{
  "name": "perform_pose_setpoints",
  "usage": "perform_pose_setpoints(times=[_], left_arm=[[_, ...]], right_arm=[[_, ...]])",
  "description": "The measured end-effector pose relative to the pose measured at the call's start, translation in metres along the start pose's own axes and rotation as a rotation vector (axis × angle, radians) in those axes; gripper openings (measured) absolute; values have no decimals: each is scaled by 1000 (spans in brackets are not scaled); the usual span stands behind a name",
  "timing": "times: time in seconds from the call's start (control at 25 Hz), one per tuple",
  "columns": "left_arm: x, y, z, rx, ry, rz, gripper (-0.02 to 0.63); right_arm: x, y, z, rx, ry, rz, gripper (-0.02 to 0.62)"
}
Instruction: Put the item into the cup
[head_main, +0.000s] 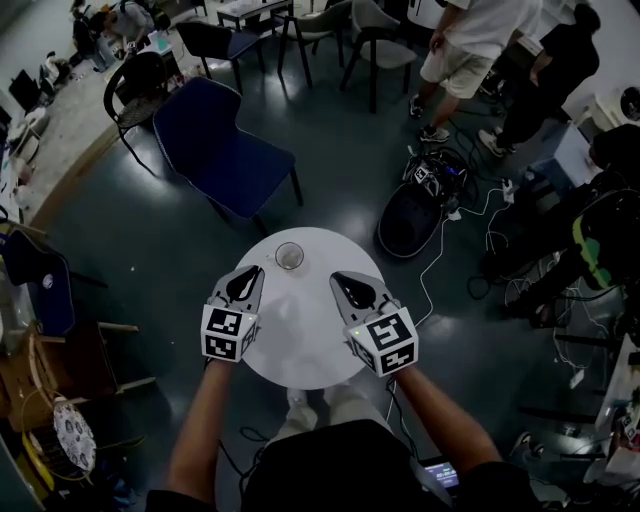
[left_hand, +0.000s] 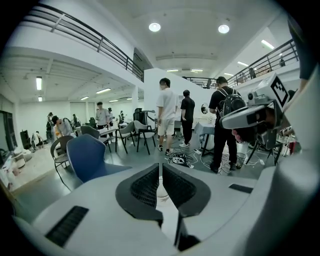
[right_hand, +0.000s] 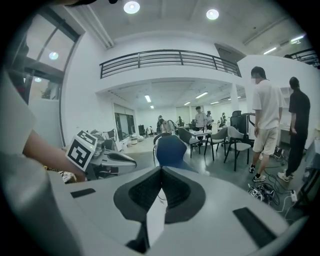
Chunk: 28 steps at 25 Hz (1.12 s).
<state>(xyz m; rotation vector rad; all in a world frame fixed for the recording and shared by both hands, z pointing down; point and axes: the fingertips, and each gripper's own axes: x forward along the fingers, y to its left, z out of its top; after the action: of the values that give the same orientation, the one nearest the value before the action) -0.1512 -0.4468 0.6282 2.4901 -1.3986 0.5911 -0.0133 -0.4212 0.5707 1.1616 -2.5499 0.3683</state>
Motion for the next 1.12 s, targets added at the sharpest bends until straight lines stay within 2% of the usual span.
perform_pose_setpoints(times=[0.36,0.6,1.12], left_arm=[[-60,-17,11,-26,-75,3,17],[-99,-27,22,-35,-123,-29,15],[-188,-29,31,-5,-199,-86,15]], right_arm=[[-18,33,28,-35,-66,5,17],[-27,59,49,-51,-104,-1,17],[-49,121,80,-57,-186,-70,17]])
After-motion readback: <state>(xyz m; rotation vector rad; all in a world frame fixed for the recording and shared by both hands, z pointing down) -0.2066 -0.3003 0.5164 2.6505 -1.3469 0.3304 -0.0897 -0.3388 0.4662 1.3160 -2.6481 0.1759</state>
